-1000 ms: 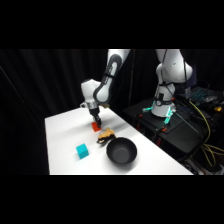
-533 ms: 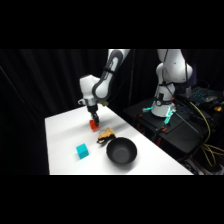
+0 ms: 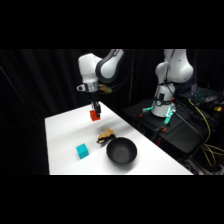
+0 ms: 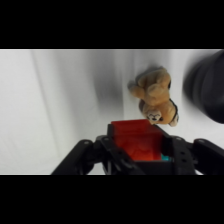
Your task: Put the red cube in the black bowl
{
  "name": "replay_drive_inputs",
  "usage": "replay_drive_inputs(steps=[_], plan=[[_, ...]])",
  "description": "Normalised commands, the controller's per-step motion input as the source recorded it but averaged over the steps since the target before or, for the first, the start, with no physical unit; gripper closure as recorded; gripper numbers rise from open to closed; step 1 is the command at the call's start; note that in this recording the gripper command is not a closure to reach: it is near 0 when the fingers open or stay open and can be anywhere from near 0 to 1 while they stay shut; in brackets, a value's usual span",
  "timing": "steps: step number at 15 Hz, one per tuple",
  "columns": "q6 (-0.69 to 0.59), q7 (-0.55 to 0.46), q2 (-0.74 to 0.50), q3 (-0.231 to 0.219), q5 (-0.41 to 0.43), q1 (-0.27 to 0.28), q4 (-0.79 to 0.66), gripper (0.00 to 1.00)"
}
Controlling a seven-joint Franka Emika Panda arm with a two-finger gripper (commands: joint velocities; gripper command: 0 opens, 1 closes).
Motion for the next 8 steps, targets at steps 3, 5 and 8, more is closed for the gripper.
replay_drive_inputs(steps=[3,5,8], plan=[[-0.17,0.36,-0.43,-0.046,-0.22,0.293,-0.25,1.0],[-0.13,0.36,-0.27,0.037,-0.161,0.284,-0.14,1.0],[-0.08,0.35,-0.12,0.09,-0.12,0.257,-0.07,1.0]])
